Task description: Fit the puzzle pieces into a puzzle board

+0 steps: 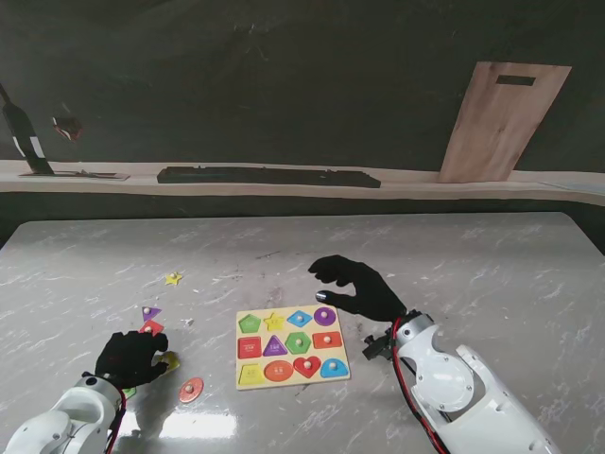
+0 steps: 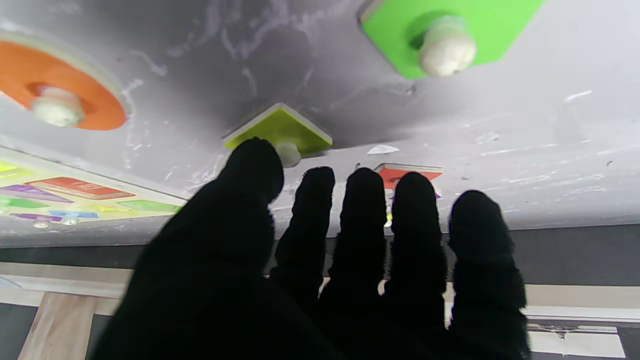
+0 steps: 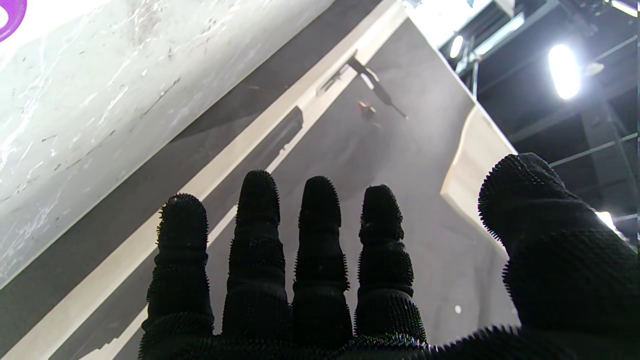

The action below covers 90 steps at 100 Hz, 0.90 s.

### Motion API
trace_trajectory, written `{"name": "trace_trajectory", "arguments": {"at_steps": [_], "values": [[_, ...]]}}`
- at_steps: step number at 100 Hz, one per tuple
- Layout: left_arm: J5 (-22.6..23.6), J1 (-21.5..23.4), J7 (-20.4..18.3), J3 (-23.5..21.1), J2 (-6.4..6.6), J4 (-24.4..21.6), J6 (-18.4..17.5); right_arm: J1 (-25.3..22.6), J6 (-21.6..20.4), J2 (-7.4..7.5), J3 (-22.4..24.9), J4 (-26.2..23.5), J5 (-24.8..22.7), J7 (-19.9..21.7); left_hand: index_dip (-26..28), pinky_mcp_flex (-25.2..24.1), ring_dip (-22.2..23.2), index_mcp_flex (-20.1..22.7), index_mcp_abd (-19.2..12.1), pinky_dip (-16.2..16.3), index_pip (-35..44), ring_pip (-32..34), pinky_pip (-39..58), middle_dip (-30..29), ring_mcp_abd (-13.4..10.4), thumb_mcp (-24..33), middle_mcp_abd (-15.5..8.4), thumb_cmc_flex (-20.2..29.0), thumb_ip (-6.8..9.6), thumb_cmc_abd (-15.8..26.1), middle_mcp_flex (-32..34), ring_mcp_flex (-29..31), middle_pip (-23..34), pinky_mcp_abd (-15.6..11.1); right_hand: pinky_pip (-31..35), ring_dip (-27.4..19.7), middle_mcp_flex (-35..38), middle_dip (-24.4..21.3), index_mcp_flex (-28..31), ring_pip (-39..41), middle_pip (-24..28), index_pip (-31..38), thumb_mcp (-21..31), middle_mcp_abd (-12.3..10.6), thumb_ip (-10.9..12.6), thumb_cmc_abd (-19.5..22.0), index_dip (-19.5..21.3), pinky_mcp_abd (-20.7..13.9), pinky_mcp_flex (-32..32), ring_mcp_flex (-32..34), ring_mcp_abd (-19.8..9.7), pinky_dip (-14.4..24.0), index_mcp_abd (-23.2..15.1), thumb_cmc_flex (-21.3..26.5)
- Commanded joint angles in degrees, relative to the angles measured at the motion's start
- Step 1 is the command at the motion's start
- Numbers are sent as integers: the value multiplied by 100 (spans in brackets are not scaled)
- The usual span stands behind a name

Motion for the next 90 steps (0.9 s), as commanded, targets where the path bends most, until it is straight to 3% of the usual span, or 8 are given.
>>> {"name": "trace_trajectory", "arguments": {"at_steps": [1, 39, 65, 90], "values": [[-3, -11, 34, 36, 16, 56, 21, -47, -27, -26, 3, -18, -34, -31, -33, -23, 71, 5, -128, 81, 202, 148, 164, 82, -135, -76, -42, 239, -196, -119, 15, 92, 69, -410, 99, 73, 119, 33, 102, 102, 50, -118, -133, -14, 197, 119, 92, 42, 8, 125, -61, 118, -170, -132], [-24, -108, 61, 147, 21, 172, 66, -64, -49, -25, 32, -18, -23, -31, 217, -146, -20, -120, -300, -13, 1162, -13, 48, 216, -112, -583, -27, 840, -173, -93, 17, -21, -168, -365, 91, 72, 133, 26, 121, 90, 34, -126, -219, 15, 210, 206, 91, 49, -8, 109, -43, 125, -187, -114], [-75, -164, 88, 235, 19, 263, 133, -75, -28, -24, 44, -29, -22, -26, 360, -51, -159, 45, -386, -73, 1618, -114, 67, 280, -52, -403, -23, 1192, -141, -31, 408, 107, -616, -286, 81, 71, 145, 21, 152, 83, 19, -129, -275, 12, 217, 247, 91, 57, -21, 112, -46, 127, -197, -112], [-132, -157, -3, 277, 21, 254, 181, -80, -13, -31, 58, -30, -34, -57, 335, 224, -262, 144, -82, -132, 1752, -102, 196, 62, 8, -182, 113, 1212, -138, -106, 728, 383, -910, -144, 75, 71, 167, 21, 197, 77, 10, -119, -312, 20, 224, 292, 97, 64, -27, 113, -37, 130, -237, -97]]}}
